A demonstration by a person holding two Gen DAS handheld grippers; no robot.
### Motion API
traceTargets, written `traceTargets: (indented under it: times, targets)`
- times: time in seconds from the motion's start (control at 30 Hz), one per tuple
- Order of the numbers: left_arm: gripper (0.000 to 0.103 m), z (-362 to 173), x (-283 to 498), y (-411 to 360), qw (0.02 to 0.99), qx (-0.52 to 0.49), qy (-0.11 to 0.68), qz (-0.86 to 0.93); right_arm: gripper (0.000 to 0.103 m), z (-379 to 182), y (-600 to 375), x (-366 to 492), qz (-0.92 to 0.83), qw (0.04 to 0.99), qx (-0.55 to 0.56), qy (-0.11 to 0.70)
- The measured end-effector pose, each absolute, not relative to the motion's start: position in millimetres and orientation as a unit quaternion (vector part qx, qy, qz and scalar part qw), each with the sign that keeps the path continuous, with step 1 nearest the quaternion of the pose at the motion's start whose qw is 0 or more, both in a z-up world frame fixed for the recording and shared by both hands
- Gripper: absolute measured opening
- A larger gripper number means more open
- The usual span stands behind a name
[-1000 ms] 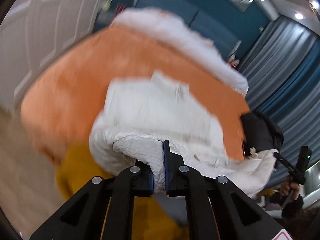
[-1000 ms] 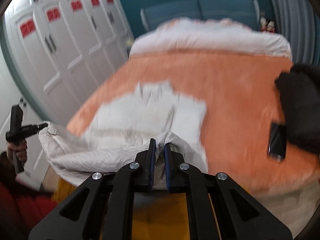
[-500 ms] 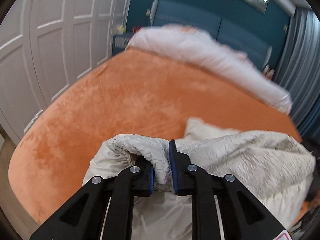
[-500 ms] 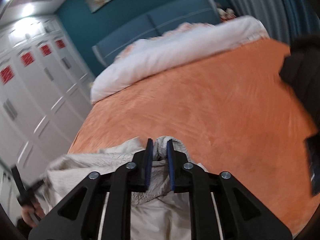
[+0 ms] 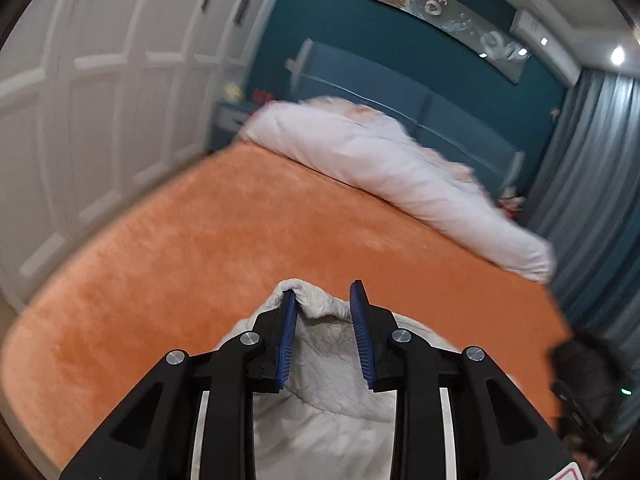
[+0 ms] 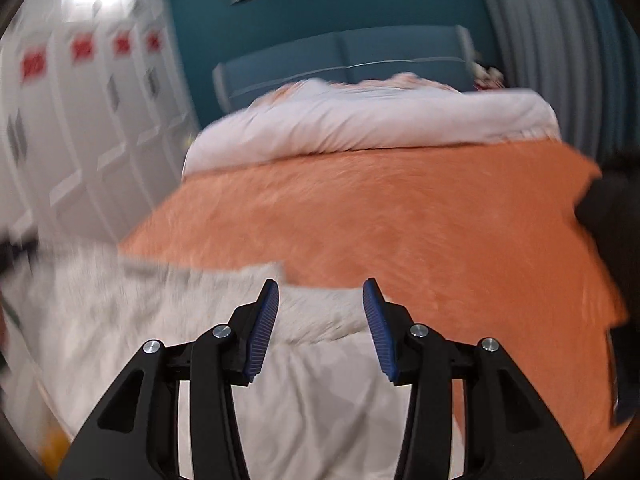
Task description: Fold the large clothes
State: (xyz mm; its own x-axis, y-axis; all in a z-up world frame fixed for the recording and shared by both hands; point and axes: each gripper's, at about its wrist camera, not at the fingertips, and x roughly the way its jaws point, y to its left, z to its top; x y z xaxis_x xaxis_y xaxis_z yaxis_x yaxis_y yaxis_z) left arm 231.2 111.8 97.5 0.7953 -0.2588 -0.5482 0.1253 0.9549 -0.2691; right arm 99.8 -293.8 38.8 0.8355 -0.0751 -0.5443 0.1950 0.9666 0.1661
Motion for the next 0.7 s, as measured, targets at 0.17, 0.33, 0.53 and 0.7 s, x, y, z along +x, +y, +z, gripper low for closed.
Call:
traceTargets:
  times: [0.17, 0.33, 0.53, 0.7]
  targets:
    - [0.029, 44, 273, 86, 0.915, 0.033, 0.401, -0.023, 0.042, -2, -270, 130, -0.051, 0.932, 0.073, 0.351]
    - [0.03, 30, 278, 152, 0.891, -0.149, 0.418, -0.091, 0.042, -46, -303, 137, -0.041, 0.905, 0.12, 0.407]
    - [0.073, 100, 243, 201, 0.948, -0.152, 0.281, -0.01, 0.05, -63, -322, 127, -0.06, 0.899, 0.116, 0.419]
    - [0.073, 130, 235, 205, 0.961, -0.094, 0.259, 0.009, 0.048, -43, -323, 119, -0.09, 0.902, 0.156, 0.393]
